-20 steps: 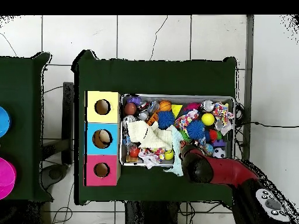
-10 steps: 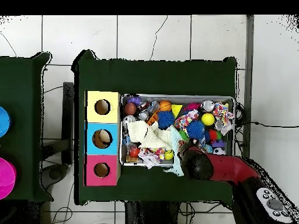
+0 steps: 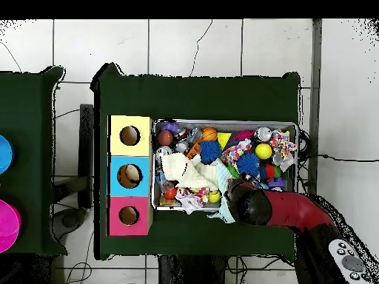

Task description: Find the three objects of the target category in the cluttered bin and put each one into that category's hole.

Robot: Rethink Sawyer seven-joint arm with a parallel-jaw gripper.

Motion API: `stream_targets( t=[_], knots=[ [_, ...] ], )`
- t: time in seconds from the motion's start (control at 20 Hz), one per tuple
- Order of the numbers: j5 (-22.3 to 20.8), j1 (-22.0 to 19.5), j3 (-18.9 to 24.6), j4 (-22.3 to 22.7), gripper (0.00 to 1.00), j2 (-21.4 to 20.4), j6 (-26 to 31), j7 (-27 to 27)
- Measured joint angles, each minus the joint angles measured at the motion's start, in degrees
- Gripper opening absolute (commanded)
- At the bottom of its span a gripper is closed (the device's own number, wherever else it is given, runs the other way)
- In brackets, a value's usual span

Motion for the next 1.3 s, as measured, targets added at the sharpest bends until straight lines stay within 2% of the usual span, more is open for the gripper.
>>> stream_targets(
  t=[0.8,1.3],
  knots=[
    [2.2,0.5,0.4,-1.3,0.0,-3.1,6.4,0.0],
    [2.1,0.2,0.5,-1.6,0.0,-3.3,6.7,0.0]
  ],
)
